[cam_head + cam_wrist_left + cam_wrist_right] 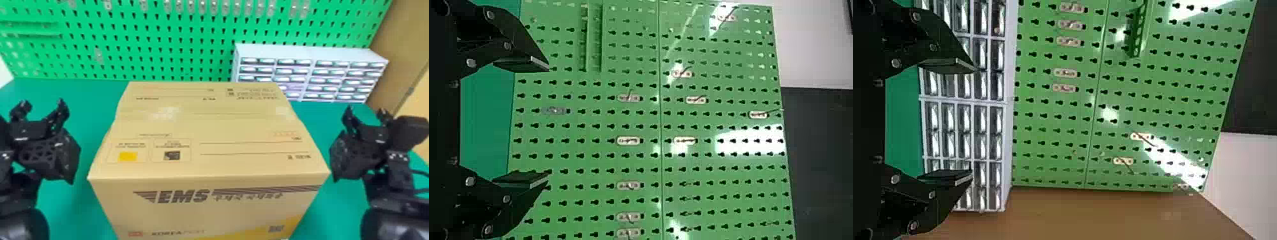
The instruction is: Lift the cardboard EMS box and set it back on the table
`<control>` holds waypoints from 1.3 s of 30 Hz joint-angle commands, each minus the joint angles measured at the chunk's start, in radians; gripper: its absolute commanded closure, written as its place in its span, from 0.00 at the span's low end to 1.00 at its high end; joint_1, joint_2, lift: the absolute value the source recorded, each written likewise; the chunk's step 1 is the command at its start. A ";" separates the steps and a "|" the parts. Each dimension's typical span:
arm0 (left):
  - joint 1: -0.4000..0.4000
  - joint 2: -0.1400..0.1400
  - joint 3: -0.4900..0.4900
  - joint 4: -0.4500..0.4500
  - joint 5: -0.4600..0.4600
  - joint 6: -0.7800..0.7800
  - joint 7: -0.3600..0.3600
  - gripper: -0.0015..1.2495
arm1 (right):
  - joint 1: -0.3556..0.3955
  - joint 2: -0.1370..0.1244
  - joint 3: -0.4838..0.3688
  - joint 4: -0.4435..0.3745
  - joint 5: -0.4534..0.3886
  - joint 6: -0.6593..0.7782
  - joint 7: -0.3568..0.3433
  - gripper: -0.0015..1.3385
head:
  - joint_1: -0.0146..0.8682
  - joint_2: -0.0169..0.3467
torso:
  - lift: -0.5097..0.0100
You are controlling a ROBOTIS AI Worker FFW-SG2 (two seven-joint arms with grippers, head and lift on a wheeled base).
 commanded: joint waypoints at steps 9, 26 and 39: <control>0.004 0.001 -0.005 0.038 0.002 -0.033 -0.004 0.38 | -0.013 0.027 -0.021 0.130 -0.007 -0.124 0.000 0.38 | 0.78 0.01 | 0.80; 0.002 0.001 -0.053 0.038 -0.024 -0.039 0.014 0.38 | -0.048 0.044 0.042 0.139 0.029 -0.118 -0.002 0.38 | 0.78 0.01 | 0.80; -0.018 -0.001 -0.160 0.038 -0.067 -0.037 0.057 0.38 | -0.068 0.074 0.103 0.141 0.114 -0.095 -0.002 0.38 | 0.78 0.01 | 0.80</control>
